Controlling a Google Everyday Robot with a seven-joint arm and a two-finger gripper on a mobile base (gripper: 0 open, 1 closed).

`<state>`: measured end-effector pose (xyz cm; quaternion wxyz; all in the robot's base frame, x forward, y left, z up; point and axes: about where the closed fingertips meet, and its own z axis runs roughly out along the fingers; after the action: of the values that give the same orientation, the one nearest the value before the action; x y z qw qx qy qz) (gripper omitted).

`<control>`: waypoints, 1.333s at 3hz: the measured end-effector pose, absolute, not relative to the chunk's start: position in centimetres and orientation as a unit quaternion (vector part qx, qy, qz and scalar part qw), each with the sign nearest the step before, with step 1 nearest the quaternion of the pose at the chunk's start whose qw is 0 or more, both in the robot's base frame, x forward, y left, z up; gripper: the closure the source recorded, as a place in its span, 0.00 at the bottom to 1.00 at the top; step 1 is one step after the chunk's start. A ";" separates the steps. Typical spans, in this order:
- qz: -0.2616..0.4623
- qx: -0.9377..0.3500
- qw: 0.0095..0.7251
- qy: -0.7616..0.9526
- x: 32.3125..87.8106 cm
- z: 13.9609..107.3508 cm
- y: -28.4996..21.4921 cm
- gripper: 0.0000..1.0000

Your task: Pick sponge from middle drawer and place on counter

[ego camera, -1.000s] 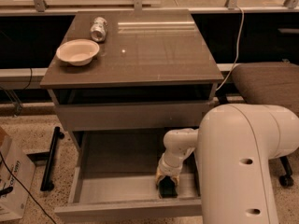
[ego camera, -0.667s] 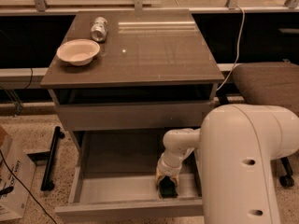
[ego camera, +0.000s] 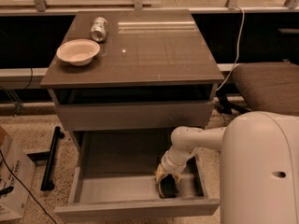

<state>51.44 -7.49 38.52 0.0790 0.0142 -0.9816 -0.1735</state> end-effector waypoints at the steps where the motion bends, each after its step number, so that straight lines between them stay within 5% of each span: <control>1: -0.167 0.019 0.092 -0.981 51.4 38.4 -7.1 0.86; 2: -0.183 0.058 0.068 -0.979 50.6 41.5 -5.9 1.00; 4: -0.279 0.175 -0.003 -0.944 48.6 52.5 -4.0 1.00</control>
Offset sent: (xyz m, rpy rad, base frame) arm -0.0172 0.0393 0.0980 0.0943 -0.1591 0.1933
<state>48.55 -4.01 52.47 -0.0026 0.1745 -0.9444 -0.2786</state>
